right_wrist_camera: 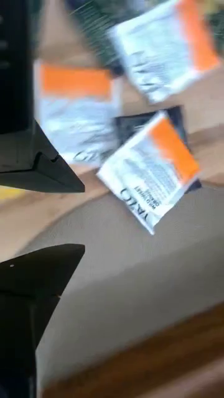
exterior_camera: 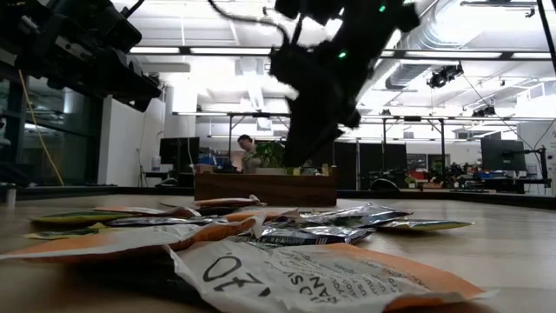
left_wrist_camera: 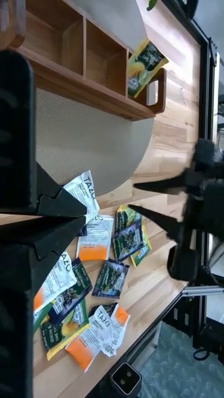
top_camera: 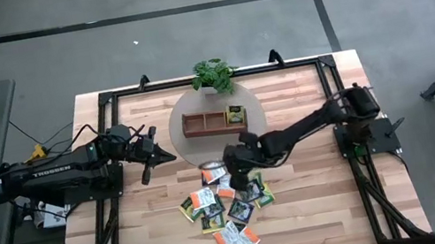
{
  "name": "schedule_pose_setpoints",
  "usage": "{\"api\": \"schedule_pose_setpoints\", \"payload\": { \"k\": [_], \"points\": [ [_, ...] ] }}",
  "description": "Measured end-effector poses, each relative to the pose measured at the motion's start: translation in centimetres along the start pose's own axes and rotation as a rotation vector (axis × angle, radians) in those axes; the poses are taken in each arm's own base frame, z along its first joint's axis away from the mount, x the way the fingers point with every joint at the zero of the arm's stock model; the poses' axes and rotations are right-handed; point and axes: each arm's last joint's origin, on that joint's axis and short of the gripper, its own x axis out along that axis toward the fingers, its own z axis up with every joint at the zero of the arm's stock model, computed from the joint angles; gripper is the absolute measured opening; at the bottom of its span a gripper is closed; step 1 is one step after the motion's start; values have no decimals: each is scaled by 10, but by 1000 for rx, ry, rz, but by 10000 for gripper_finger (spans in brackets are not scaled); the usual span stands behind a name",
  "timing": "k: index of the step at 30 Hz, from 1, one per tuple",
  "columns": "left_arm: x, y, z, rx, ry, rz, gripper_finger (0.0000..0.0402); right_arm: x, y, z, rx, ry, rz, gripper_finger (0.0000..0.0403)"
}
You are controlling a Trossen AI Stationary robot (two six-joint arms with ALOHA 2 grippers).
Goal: Pick & Place Tea
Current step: Put the white tea bag into the middle section of the wooden organizer
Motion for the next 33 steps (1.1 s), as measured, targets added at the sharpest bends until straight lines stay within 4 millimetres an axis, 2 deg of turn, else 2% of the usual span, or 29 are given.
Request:
{"api": "schedule_pose_setpoints", "payload": {
  "k": [10,16,19,26,33],
  "points": [
    [0,0,0,0,0,0,0,20,-9,7,292,27,137,140],
    [0,0,0,0,0,0,0,31,-11,-6,429,33,290,140],
    [0,0,0,0,0,0,0,39,-19,-16,495,47,291,140],
    [0,0,0,0,0,0,0,44,-27,-20,548,29,282,140],
    [0,0,0,0,0,0,0,45,-32,-16,563,4,276,140]
  ]
}}
